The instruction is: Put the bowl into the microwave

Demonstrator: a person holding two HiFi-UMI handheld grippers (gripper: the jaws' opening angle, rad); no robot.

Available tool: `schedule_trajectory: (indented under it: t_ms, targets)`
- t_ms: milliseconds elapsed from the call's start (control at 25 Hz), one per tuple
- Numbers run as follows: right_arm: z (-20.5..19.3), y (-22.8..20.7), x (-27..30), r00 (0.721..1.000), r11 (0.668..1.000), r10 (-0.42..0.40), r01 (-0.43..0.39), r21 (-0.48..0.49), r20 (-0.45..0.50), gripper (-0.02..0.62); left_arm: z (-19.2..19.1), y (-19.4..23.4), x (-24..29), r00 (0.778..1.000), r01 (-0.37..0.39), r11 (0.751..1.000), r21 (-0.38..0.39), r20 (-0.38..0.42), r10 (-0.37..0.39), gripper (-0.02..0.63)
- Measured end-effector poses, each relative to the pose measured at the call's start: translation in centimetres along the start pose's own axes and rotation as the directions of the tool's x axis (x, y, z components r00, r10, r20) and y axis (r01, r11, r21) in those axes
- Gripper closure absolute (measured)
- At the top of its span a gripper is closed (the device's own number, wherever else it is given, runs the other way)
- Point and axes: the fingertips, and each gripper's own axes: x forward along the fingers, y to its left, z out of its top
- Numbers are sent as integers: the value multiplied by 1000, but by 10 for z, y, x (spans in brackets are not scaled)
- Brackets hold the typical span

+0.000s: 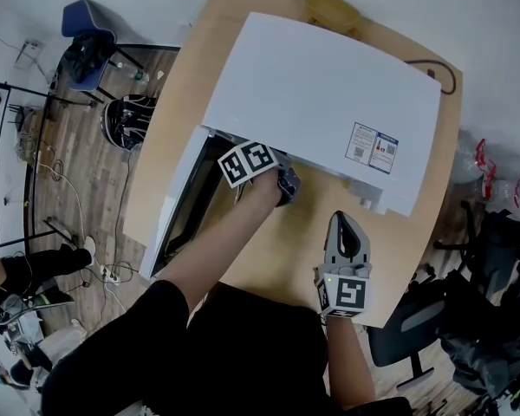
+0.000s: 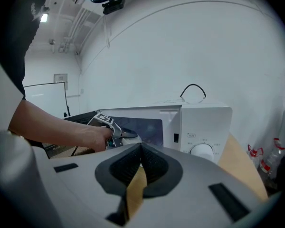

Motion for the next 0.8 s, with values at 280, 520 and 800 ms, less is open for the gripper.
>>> schedule_trajectory:
  t_ms: [280,520,800]
  targets:
    - [-13,-8,-4,999,1000,-29,30,4,-26,540,0,3,-2,999,-52,995,91,10,51,387]
    - [-15,-4,-7,999,1000,-20,20,-1,-31,540,3,6,-6,998,-68,978,196,29,64,387]
    - [-20,-15,-10,998,999,-50,51,18,-40,540,12,6,-8,998,-57,957,286,48,45,385]
